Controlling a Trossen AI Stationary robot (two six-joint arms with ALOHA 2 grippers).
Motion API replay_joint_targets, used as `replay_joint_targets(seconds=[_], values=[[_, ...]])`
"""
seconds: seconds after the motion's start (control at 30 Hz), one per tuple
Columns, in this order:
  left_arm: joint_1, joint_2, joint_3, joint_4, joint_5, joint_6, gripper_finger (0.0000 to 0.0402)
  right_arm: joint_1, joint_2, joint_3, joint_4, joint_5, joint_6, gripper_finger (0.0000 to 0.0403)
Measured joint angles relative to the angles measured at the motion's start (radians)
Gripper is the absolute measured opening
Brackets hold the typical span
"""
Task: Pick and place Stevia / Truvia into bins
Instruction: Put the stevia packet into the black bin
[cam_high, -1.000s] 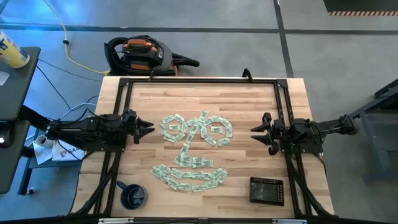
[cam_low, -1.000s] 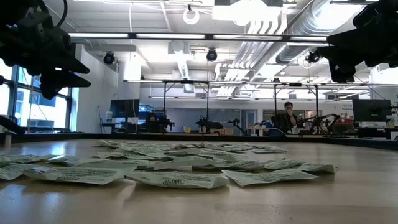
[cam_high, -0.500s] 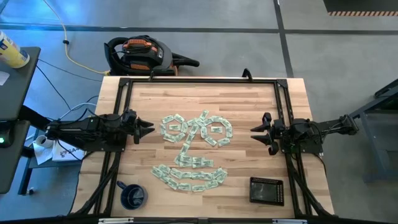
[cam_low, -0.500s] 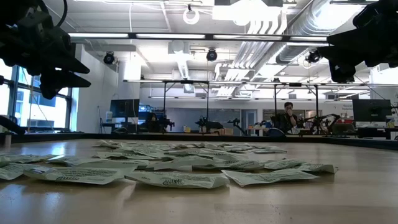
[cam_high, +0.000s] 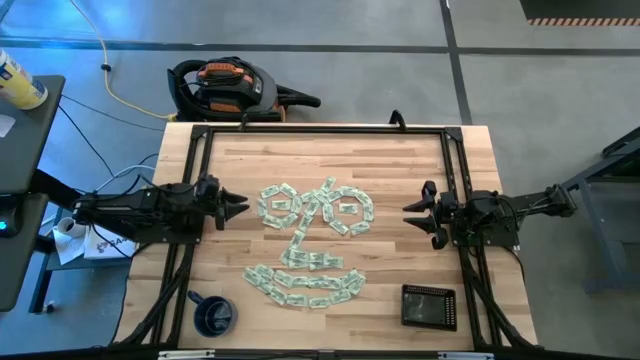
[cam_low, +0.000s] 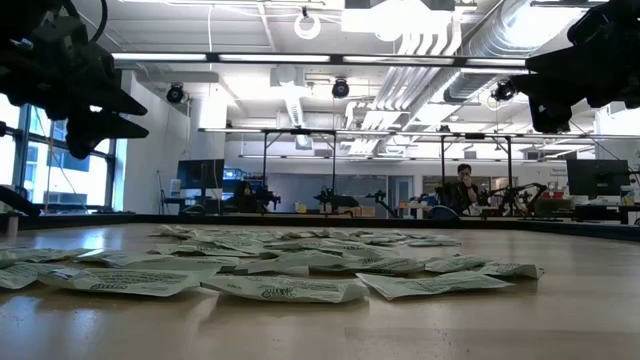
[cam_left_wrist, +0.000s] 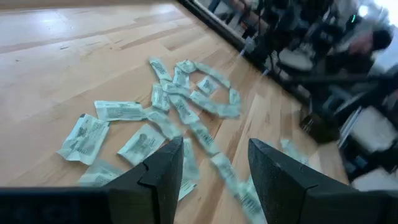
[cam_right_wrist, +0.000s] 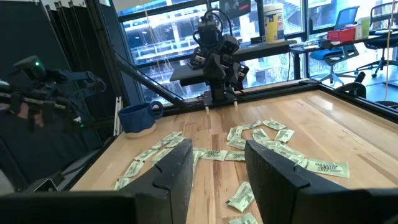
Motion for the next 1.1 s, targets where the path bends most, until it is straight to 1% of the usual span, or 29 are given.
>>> replay_joint_targets(seconds=[0.1,0.13,0.2,0.3,0.47,0.57,0.63,0.7,0.83,0.93,1.0,1.1], values=[[0.000,0.000,0.000,0.113,-0.005,-0.108,0.0215,0.000,0.000,0.000,0.000,0.001,-0.002,0.0138],[0.000,0.000,0.000,0.149,-0.019,-0.131,0.0215,0.000,0.000,0.000,0.001,0.015,-0.020,0.0138],[0.000,0.002,0.000,0.206,-0.046,-0.189,0.0215,-0.002,0.000,0.000,0.013,0.085,-0.067,0.0138],[0.000,0.002,0.002,0.281,-0.065,-0.323,0.0215,-0.002,0.000,0.000,0.047,0.180,-0.071,0.0138],[0.000,0.003,0.003,0.320,-0.218,-0.345,0.0215,-0.002,0.000,0.000,0.233,0.373,-0.067,0.0138],[0.000,0.003,0.004,0.369,-0.288,-0.404,0.0215,-0.002,0.000,0.000,0.360,0.461,0.000,0.0138],[0.000,0.003,0.004,0.372,-0.326,-0.426,0.0215,-0.002,0.000,0.000,0.427,0.520,0.060,0.0138],[0.000,0.003,0.004,0.370,-0.356,-0.444,0.0215,-0.002,-0.001,0.007,0.446,0.609,0.095,0.0138],[0.000,0.003,0.004,0.370,-0.353,-0.478,0.0215,-0.002,0.000,0.037,0.458,0.730,0.186,0.0138],[0.000,0.003,0.004,0.370,-0.336,-0.522,0.0215,-0.002,0.000,0.039,0.474,0.727,0.264,0.0138],[0.000,0.003,0.004,0.370,-0.321,-0.545,0.0215,-0.002,0.000,0.040,0.499,0.720,0.276,0.0138],[0.000,0.003,0.004,0.369,-0.317,-0.549,0.0215,-0.006,-0.001,0.041,0.516,0.858,0.249,0.0138]])
